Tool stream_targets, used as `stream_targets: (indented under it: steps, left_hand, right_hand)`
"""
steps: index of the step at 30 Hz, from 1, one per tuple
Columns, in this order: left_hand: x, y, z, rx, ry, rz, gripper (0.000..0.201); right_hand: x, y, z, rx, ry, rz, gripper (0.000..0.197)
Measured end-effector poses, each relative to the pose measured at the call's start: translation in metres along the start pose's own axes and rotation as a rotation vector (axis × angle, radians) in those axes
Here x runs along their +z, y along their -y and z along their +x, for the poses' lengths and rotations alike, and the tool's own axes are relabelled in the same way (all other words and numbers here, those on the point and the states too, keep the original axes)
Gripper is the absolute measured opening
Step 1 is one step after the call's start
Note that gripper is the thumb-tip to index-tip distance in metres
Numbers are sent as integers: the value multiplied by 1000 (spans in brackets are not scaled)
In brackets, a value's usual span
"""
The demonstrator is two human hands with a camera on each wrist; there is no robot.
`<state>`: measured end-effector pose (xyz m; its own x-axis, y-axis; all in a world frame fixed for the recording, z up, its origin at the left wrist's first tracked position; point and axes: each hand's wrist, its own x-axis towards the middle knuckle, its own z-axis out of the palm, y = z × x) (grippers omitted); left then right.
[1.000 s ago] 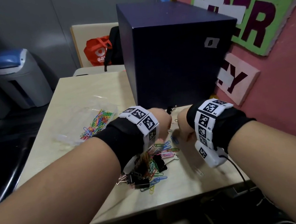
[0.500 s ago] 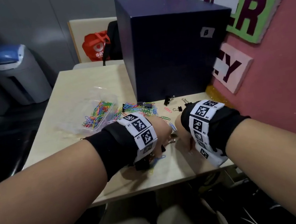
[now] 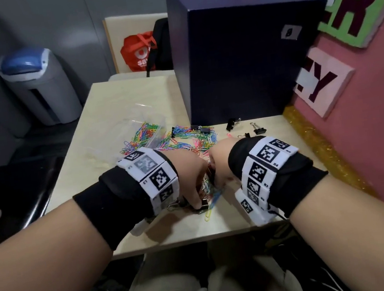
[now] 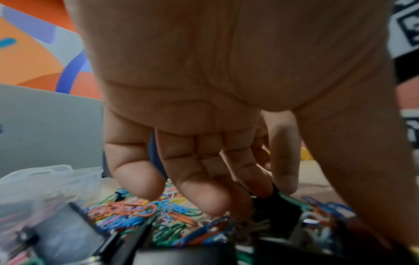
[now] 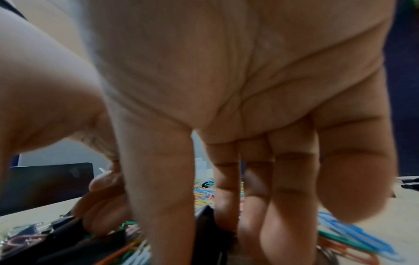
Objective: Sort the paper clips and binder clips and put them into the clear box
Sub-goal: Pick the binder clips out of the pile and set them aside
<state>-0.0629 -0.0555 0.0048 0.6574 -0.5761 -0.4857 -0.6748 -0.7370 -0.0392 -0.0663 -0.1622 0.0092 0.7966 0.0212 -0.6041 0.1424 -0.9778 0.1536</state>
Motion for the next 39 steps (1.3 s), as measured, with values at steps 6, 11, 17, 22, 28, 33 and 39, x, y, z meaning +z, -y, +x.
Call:
stream_targets:
  steps: [6,11,17,22,28,33,39]
  left_hand:
    - [13,14,-1,-62,-158,-154,27]
    - [23,19,-5,-76,-183,-284,40]
    - [24,24,0,-118,-259,-224,34]
    - [23,35,-1,-177,-331,-281,22]
    - [23,35,1,-180,-407,-307,18]
    - [27,29,5,-105,-393,-308,29]
    - [28,29,9,-86,-275,-252,39]
  right_hand:
    - [10,-7,7,14,-206,184,21]
    - [6,-5,8,-11,-202,188,40]
    - [6,-7,9,0,-303,209,34]
    - [8,-7,10,-30,-288,191,38]
    - [13,-13,19,30,-302,230,43]
    - [12,-23,24,125,-351,279,40]
    - [7,-41,25,165,-390,432,44]
